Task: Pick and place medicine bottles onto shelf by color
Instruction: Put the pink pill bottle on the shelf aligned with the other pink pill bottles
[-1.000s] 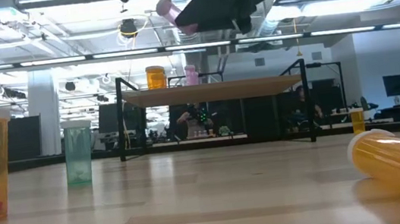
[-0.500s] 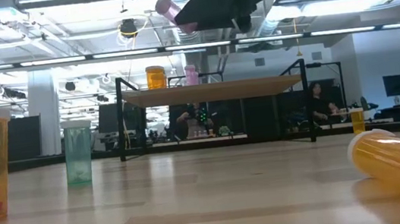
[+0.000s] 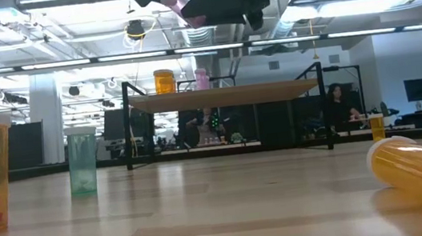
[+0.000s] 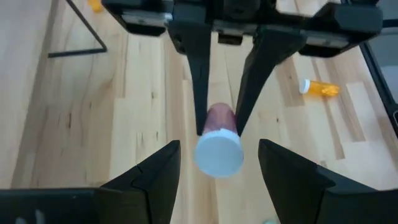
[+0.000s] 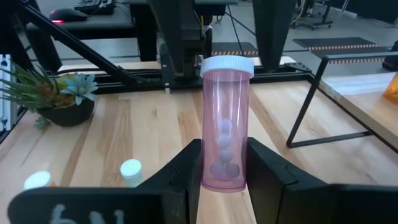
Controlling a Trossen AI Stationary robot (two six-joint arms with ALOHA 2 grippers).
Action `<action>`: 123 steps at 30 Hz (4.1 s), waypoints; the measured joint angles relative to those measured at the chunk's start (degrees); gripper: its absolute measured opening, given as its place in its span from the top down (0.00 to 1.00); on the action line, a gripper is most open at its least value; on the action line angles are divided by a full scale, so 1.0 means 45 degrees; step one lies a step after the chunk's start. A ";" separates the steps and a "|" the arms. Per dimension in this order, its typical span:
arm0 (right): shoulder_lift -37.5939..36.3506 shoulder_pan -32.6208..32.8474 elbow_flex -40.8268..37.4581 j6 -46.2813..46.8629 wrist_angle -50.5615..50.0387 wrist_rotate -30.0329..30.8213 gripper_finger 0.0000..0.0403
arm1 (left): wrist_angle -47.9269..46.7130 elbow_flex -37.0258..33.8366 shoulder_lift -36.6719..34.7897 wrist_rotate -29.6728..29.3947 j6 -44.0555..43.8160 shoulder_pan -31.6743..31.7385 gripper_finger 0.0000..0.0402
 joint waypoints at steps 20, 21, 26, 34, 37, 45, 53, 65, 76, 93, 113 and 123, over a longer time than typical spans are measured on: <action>0.0005 0.0180 0.0000 -0.0690 0.0178 -0.0005 0.70 | 0.0097 -0.0001 0.0504 0.0364 0.0041 -0.0005 0.59; 0.0005 0.0180 0.0000 -0.0690 0.0168 -0.0001 0.70 | 0.0099 -0.0001 0.0504 0.0445 0.0060 0.0000 0.61; 0.0005 0.0180 0.0000 -0.0685 0.0162 0.0000 0.70 | 0.0102 -0.0001 0.0504 0.0461 0.0167 -0.0003 0.67; 0.0005 0.0180 0.0000 -0.0670 0.0152 0.0000 0.70 | 0.0107 -0.0001 0.0504 0.0461 0.0133 -0.0005 0.73; 0.0005 0.0180 0.0000 -0.0670 0.0147 -0.0001 0.69 | 0.0107 -0.0001 0.0504 0.0461 0.0022 -0.0001 0.73; 0.0005 0.0170 0.0000 -0.0670 0.0147 -0.0005 0.69 | 0.0107 -0.0001 0.0504 0.0456 -0.0026 0.0000 0.73; 0.0005 0.0165 0.0000 -0.0665 0.0143 -0.0005 0.66 | 0.0112 -0.0001 0.0504 0.0451 -0.0061 0.0000 0.73; 0.0005 0.0141 0.0005 -0.0680 -0.0178 0.0009 0.55 | -0.0353 0.0277 0.0500 0.0429 -0.0290 0.0000 0.73; -0.0317 -0.0029 0.0032 -0.0457 -0.2130 0.0690 0.44 | -0.2744 0.2077 0.0495 -0.2046 -0.0678 0.0427 0.73; -0.1209 0.0092 0.0010 0.0996 -0.4780 0.1137 0.44 | -0.7246 0.7950 0.4775 -0.1540 0.1617 0.3908 0.70; -0.1234 0.0758 0.0010 0.1850 -0.5976 0.1137 0.44 | -0.7476 0.9305 0.7528 -0.0471 0.3708 0.6202 0.70; -0.1234 0.0733 0.0010 0.2016 -0.6045 0.1141 0.44 | -0.7334 0.9300 0.7552 -0.0493 0.3795 0.6232 0.70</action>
